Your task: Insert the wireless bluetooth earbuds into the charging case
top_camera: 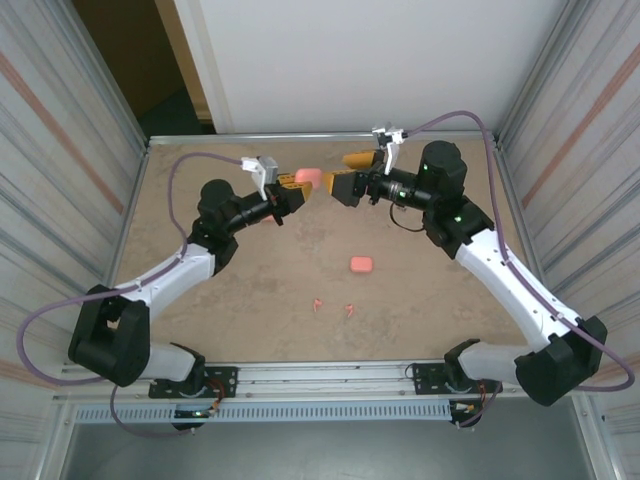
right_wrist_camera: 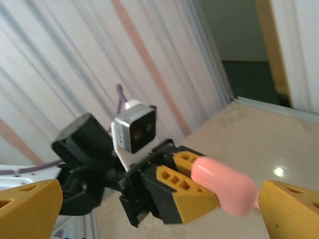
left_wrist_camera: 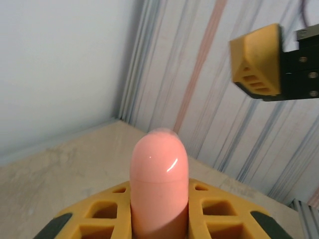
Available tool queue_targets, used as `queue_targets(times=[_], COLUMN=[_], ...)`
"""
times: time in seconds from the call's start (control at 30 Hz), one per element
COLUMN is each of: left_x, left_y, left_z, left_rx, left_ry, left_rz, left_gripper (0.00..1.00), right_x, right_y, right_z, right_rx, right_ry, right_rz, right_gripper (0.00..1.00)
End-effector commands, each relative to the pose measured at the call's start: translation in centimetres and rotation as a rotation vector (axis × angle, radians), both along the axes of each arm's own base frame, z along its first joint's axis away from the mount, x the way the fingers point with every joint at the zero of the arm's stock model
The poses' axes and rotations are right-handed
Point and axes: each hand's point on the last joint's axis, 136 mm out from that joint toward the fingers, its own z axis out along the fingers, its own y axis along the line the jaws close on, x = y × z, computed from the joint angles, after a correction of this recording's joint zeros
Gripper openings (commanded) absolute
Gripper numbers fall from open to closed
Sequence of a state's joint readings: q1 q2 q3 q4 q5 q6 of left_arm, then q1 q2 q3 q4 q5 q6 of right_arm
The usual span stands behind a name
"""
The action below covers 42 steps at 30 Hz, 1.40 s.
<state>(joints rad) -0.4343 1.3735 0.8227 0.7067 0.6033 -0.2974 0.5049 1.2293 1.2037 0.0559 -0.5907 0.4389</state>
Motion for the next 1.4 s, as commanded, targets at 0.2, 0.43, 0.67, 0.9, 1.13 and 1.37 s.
queue_targets(times=[0.2, 0.43, 0.67, 0.9, 1.13, 1.37], left_x=[5.2, 7.3, 8.7, 10.0, 10.7, 10.9], left_y=[0.7, -0.3, -1.2, -2.4, -3.4, -3.9], left_z=[-6.9, -12.1, -16.1, -19.3, -21.7, -23.6], left_rx=[0.168, 0.245, 0.290, 0.305, 0.346, 0.385], left_ry=[0.234, 0.435, 0.583, 0.682, 0.756, 0.807], left_rz=[0.188, 0.191, 0.189, 0.181, 0.179, 0.188], left_gripper=[0.00, 0.00, 0.00, 0.00, 0.00, 0.00], right_x=[1.0, 1.2, 1.1, 0.8, 0.8, 1.0], right_y=[-3.4, -4.2, -4.9, -6.1, -6.8, -7.2], right_z=[-3.1, -4.0, -4.9, -5.3, -5.9, -6.3], right_rx=[-0.127, -0.163, -0.211, -0.253, -0.274, -0.293], right_ry=[0.042, 0.051, 0.060, 0.045, 0.047, 0.046], right_rz=[-0.173, -0.206, -0.227, -0.265, -0.286, -0.296], right_gripper=[0.99, 0.99, 0.99, 0.99, 0.99, 0.99])
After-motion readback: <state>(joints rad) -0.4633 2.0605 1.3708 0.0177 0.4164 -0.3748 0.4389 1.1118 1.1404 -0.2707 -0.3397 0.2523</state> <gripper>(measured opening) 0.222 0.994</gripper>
